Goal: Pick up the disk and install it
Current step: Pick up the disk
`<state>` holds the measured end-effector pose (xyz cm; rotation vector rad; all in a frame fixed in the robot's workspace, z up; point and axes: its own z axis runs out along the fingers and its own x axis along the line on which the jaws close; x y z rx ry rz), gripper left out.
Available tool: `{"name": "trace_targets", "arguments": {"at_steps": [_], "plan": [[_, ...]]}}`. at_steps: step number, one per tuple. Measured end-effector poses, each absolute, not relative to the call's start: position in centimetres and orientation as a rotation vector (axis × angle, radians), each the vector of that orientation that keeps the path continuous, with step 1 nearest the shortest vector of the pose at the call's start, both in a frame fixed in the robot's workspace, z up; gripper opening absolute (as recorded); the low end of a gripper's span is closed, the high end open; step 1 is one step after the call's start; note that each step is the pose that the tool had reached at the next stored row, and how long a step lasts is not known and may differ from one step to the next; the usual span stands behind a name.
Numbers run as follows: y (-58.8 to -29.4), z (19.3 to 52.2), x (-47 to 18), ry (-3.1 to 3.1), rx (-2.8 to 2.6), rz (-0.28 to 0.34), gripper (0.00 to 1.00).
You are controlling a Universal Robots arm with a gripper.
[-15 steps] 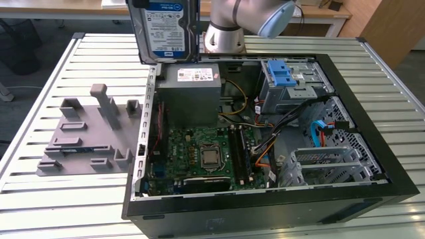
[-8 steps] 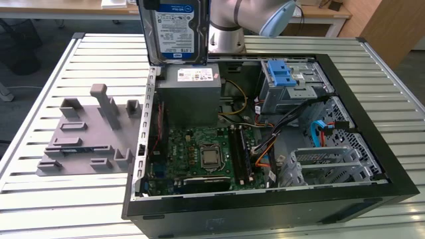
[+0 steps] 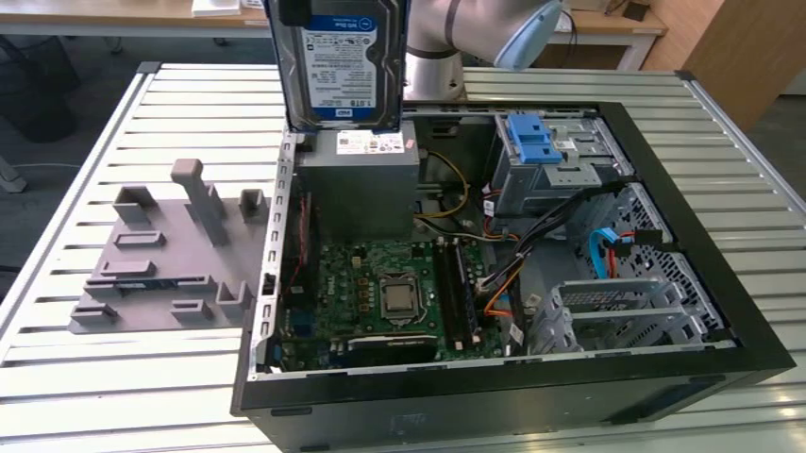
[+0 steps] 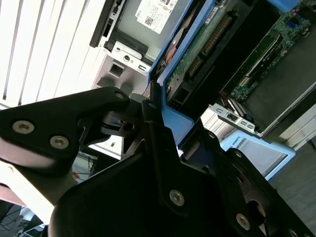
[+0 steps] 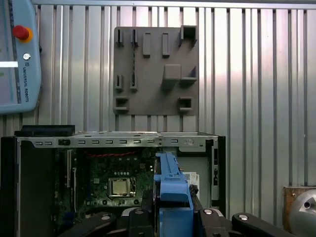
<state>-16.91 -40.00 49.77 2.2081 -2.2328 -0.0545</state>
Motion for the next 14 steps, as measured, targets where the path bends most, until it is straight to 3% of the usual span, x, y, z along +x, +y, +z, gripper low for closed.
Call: {"name": "trace_targets", "arguments": {"at_steps": [14], "plan": [[-41.7, 49.8, -16.3, -2.233, 2.208, -0.054, 0.36]]}}
